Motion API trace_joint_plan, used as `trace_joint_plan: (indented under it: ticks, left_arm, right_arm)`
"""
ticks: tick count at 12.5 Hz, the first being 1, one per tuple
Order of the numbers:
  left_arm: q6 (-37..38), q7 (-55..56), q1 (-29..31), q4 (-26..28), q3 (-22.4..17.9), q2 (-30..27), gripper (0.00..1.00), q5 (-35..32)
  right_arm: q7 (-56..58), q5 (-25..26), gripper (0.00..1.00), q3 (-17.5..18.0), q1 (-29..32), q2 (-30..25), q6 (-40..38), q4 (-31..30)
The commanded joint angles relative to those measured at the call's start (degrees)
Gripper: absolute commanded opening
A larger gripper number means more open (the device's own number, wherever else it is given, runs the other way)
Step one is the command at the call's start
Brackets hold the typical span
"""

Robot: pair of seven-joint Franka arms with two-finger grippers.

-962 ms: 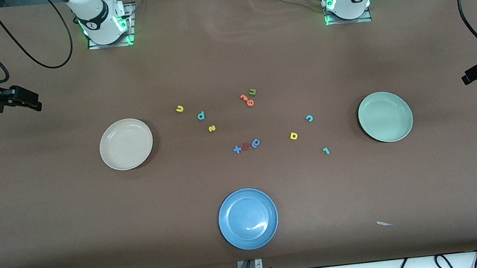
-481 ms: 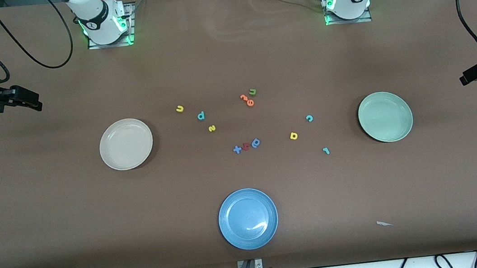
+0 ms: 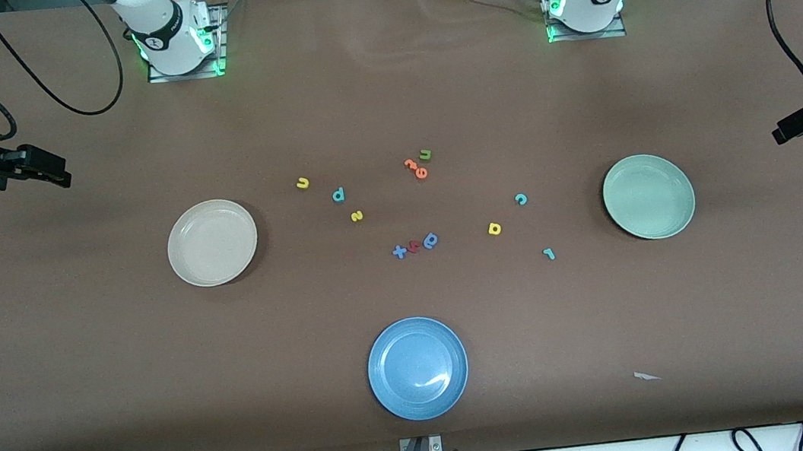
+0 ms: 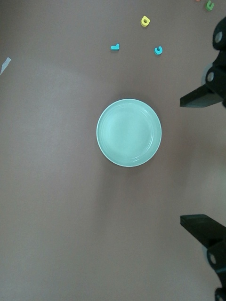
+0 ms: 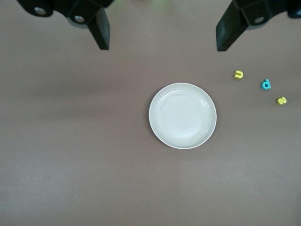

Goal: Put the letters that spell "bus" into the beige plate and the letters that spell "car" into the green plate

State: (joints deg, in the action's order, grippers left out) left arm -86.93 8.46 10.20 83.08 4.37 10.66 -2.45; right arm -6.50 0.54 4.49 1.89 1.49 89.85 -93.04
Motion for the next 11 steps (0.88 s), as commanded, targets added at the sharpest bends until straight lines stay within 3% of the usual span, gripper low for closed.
trace_joint_plan:
  ticks: [1, 11]
  left_arm:
    - [-0.2, 0.6, -0.3, 0.4, 0.1, -0.2, 1.0, -1.2]
    - [-0.1, 0.9, -0.2, 0.3, 0.1, 0.2, 1.0, 1.7]
  right_arm:
    - [0.3, 0.2, 1.0, 0.2, 0.0, -0.5, 0.8, -0.6]
    - [0.3, 0.2, 1.0, 0.2, 0.0, -0.6, 0.7, -0.6]
